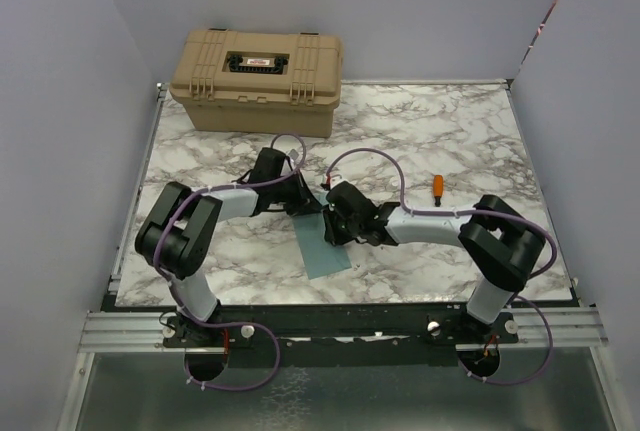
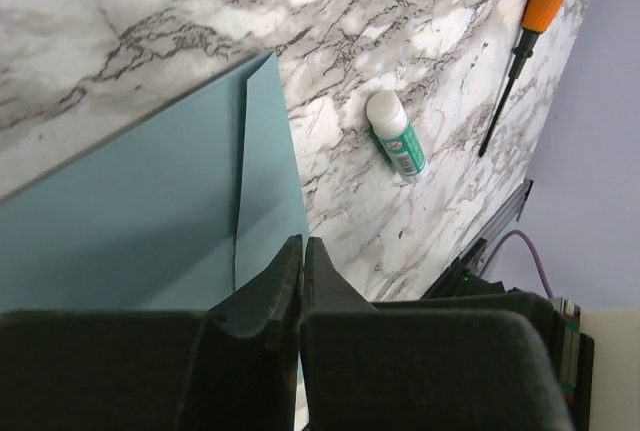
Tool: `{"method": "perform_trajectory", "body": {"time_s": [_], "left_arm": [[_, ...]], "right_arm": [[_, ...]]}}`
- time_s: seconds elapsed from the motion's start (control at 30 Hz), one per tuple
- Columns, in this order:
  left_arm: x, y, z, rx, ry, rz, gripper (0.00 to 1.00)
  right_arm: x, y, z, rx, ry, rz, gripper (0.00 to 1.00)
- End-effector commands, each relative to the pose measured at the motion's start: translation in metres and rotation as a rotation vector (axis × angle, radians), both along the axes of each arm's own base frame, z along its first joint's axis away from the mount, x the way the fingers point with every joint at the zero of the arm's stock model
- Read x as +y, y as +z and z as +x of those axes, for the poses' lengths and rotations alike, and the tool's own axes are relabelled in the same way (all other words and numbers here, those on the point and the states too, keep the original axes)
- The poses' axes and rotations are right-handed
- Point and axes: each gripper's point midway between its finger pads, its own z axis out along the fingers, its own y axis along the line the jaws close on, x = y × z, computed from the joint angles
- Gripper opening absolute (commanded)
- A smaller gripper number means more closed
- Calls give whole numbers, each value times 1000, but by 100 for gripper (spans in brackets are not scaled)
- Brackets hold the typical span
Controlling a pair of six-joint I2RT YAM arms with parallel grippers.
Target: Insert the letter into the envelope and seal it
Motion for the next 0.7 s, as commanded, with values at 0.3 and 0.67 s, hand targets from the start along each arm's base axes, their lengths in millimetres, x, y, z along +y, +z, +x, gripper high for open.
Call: {"method": "perform_trajectory", "body": {"time_s": [0.3, 0.67], "left_arm": [[10, -52, -16, 96, 3, 65, 0], [26, -66, -35, 223, 92, 4, 0]], "right_arm": [[-39, -14, -9, 1, -9, -153, 23], [-4, 20, 19, 2, -79, -125, 25]]}}
